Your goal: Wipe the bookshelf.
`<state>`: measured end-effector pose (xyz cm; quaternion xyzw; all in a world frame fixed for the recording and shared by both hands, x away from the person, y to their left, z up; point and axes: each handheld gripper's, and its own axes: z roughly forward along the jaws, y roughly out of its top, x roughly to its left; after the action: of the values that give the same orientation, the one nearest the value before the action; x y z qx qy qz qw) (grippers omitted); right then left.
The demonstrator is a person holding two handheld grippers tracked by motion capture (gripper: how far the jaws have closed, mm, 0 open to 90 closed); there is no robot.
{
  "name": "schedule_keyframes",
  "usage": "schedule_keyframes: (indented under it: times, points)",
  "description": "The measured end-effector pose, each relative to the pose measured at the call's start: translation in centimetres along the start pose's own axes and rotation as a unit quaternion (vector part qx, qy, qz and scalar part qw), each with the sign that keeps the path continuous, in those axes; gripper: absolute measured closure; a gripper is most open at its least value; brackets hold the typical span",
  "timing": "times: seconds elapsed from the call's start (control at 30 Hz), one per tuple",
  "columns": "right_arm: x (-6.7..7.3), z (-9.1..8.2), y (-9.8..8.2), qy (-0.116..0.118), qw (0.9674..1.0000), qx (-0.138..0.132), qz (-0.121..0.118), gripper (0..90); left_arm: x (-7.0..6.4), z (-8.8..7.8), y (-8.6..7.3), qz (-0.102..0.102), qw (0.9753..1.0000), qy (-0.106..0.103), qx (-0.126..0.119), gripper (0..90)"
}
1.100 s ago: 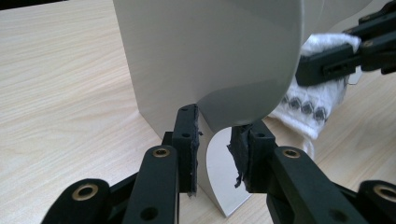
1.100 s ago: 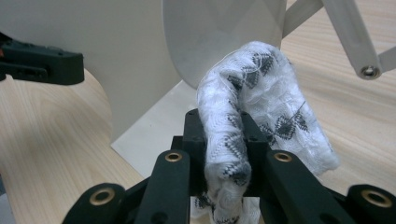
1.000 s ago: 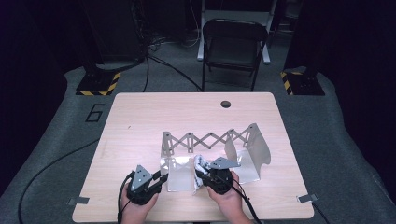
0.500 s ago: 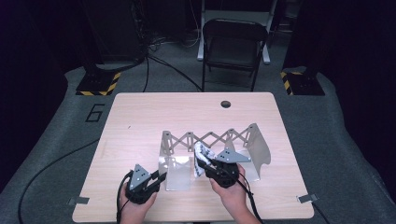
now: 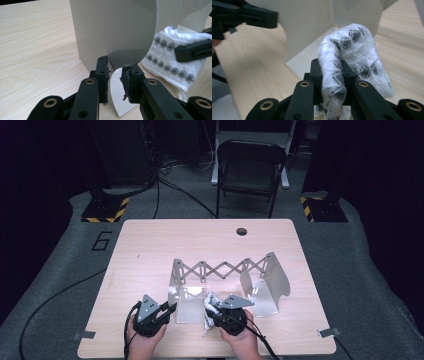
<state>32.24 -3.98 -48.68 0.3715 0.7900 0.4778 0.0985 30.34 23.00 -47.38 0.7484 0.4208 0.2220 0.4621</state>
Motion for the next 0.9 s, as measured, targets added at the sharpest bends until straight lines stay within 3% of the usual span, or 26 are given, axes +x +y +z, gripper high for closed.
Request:
schedule_keyframes:
  times: [0.2,0.53,0.6,0.73,0.9]
  points:
    - [1.7,-0.5,0.9,0.031,0.9993,-0.014,-0.018,77.3,0.3,0.0,0.1,0.0,1.0,0.005,0.002,76.8]
    - [2.8,0.6,1.0,0.042,0.9986,-0.001,-0.03,77.3,1.6,-0.3,0.1,-0.02,0.9995,0.024,-0.01,76.0]
    - [2.9,0.9,0.8,0.024,0.9987,0.004,-0.044,77.3,1.6,-0.3,0.1,-0.023,0.9994,0.023,-0.013,73.7]
    - [2.3,1.6,0.2,-0.005,0.9988,0.019,-0.044,76.9,1.3,-0.7,0.1,-0.021,0.9993,0.023,-0.018,68.0]
    - [1.3,2.0,-0.8,-0.028,0.9991,0.028,-0.018,75.9,1.1,-0.8,0.0,-0.021,0.9994,0.021,-0.017,64.4]
